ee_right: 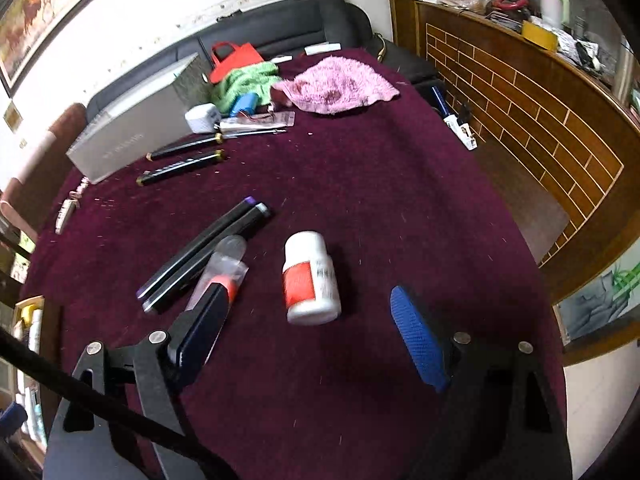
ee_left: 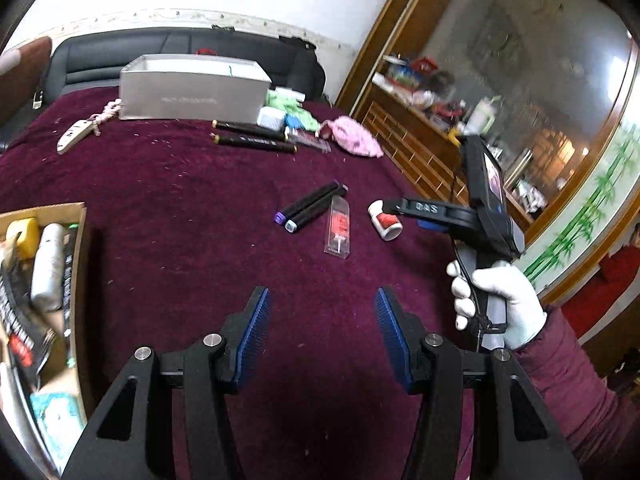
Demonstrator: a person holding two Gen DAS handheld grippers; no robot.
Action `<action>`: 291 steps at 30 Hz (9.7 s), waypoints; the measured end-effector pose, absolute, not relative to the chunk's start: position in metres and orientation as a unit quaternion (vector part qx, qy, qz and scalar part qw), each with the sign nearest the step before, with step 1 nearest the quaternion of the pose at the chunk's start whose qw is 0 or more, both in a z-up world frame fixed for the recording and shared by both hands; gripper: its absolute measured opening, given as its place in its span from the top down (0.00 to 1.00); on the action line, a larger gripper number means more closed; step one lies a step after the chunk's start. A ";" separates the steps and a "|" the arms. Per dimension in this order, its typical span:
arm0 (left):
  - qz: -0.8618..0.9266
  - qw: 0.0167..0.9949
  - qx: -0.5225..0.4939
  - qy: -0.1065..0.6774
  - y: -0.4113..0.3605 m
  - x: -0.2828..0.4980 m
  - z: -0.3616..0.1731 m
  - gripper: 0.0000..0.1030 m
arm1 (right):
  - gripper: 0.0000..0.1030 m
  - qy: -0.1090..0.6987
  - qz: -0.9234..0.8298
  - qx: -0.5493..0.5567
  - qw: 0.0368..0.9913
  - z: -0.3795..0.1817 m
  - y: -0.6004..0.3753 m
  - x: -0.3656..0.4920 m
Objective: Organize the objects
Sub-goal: 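Grasp the clear red-filled tube with left tool while right tool grasps the red-labelled pill bottle, then carry the tube and pill bottle over the tray with both tools, then open both tools to release tube and pill bottle into the tray, then swing both open tools away from the tray toward the remaining markers, then grasp a black marker with right tool while left tool approaches another marker, then grasp the purple-capped black marker with left tool while right tool holds its marker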
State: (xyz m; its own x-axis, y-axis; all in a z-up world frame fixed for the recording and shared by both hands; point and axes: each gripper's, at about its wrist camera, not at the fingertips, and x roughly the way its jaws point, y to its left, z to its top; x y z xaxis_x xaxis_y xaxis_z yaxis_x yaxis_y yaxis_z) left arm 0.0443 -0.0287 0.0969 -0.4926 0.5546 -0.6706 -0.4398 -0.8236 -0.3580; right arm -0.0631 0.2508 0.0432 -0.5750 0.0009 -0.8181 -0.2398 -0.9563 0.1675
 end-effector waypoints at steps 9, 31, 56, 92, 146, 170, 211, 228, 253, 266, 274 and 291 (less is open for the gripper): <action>0.862 0.309 -0.402 0.010 0.047 0.008 0.078 0.54 | 0.69 0.166 0.859 -0.482 0.048 0.018 0.269 -0.051; 0.841 0.303 -0.421 0.155 0.177 -0.057 0.015 0.54 | 0.69 0.276 0.870 -0.410 0.007 0.004 0.309 -0.011; 0.859 0.311 -0.404 0.044 0.092 -0.007 0.073 0.90 | 0.69 0.275 0.878 -0.391 0.017 0.001 0.310 -0.011; 0.924 0.041 -0.362 -0.117 -0.292 0.139 0.064 0.90 | 0.68 0.182 0.842 -0.436 -0.262 0.080 -0.020 0.050; 0.931 0.043 -0.295 -0.211 -0.341 0.138 0.069 0.55 | 0.48 -0.107 0.908 -0.363 -0.182 0.078 -0.183 0.086; 0.954 0.075 -0.246 -0.152 -0.268 0.175 0.128 0.50 | 0.39 -0.094 0.953 -0.254 -0.134 0.141 -0.121 0.149; 0.917 0.188 -0.337 -0.100 -0.156 0.099 0.108 0.50 | 0.61 0.197 0.835 -0.513 0.039 0.030 0.172 -0.082; 0.913 0.192 -0.346 -0.095 -0.159 0.088 0.098 0.50 | 0.78 0.079 0.836 -0.529 0.120 0.014 0.158 -0.115; 0.893 0.207 -0.385 0.106 0.064 -0.081 0.059 0.50 | 0.88 0.186 0.892 -0.404 0.080 0.004 0.227 -0.013; 0.877 0.183 -0.380 0.229 0.139 -0.126 0.013 0.48 | 0.87 0.212 0.886 -0.407 0.073 0.003 0.231 -0.008; 0.865 0.214 -0.426 0.159 0.115 -0.118 0.014 0.89 | 0.88 0.216 0.885 -0.406 0.074 0.003 0.232 -0.007; 0.872 0.206 -0.433 0.101 0.059 -0.016 0.013 0.82 | 0.87 0.204 0.889 -0.403 0.081 0.003 0.229 -0.008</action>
